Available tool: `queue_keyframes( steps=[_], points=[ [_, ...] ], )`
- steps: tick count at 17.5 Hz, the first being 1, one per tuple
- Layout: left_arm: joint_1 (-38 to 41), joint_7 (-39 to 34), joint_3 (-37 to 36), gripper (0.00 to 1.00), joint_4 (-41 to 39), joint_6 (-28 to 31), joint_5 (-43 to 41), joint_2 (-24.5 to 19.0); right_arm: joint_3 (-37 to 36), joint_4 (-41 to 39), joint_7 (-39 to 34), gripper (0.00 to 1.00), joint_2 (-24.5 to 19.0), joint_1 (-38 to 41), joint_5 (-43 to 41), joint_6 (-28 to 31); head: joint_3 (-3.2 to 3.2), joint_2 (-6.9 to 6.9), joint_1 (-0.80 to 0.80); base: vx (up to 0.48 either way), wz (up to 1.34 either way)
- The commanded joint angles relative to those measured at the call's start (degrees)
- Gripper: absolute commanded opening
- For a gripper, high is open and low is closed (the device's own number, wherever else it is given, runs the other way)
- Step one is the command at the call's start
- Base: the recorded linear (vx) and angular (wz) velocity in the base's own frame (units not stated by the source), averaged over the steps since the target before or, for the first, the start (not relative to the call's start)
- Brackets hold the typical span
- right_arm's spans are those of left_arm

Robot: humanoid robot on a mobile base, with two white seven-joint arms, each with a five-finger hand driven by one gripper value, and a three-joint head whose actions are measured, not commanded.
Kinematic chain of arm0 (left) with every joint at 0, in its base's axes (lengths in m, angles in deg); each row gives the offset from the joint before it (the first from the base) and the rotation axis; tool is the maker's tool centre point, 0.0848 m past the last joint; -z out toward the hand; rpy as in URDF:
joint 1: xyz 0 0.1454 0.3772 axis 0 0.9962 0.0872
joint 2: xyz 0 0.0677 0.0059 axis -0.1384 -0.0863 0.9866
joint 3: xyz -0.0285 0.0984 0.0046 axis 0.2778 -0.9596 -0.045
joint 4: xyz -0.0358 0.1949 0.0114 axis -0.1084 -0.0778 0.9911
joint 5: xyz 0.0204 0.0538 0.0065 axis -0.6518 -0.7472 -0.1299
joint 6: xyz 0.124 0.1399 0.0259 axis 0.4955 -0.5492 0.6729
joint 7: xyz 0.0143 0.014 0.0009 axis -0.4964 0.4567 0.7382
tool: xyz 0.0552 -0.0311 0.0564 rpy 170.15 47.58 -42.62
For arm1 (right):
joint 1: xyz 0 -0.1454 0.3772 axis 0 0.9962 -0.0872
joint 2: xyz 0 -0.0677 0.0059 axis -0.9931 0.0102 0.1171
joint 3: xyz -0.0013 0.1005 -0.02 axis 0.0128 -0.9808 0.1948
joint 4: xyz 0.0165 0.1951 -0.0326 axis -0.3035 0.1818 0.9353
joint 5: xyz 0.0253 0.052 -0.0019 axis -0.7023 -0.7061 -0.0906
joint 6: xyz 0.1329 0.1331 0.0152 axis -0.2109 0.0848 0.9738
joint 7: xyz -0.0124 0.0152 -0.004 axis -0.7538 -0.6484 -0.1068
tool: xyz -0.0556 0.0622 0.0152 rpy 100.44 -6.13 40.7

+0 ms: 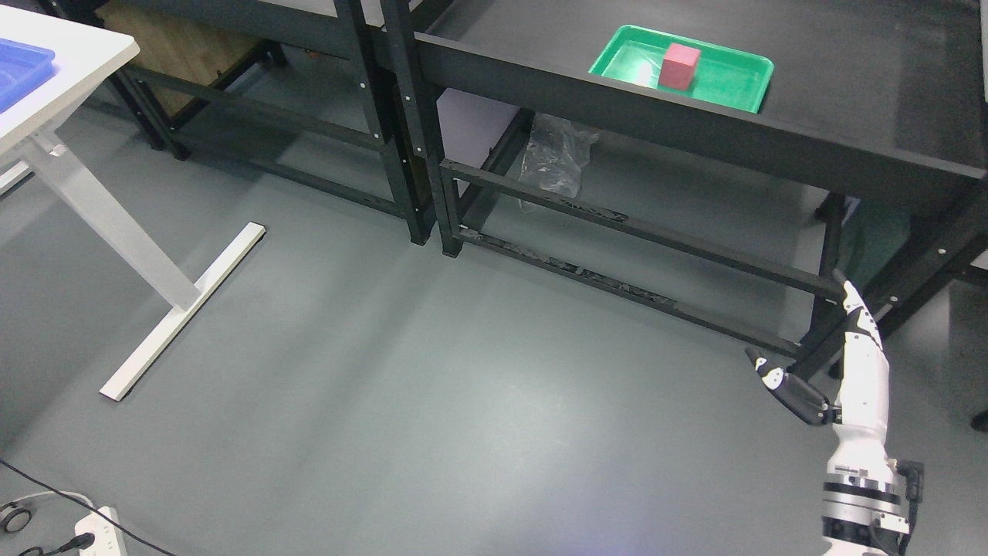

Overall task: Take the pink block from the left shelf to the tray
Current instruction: 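Reach the right hand over the green tray toward the pink cube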

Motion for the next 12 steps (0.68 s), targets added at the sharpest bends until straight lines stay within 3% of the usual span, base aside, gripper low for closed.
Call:
queue_keyframes(
  steps=[1,6,12],
  points=[
    [0.25,-0.01,0.03,1.0,0.0,-0.06,-0.09,-1.0,2.71,-0.09,1.43,0.99,-2.73,-0.5,28.73,1.1,0.0,0.0,0.0,0.181,0.33],
    [0.25,-0.01,0.04,1.0,0.0,-0.06,-0.09,-1.0,2.98,-0.09,7.05,0.99,-2.73,-0.49,28.55,3.48,0.0,0.0,0.0,0.238,0.16],
    [0.25,-0.01,0.03,1.0,0.0,-0.06,-0.09,-1.0,2.98,-0.09,5.83,0.99,-2.73,-0.93,23.72,3.66,0.0,0.0,0.0,0.302,-0.09]
  ],
)
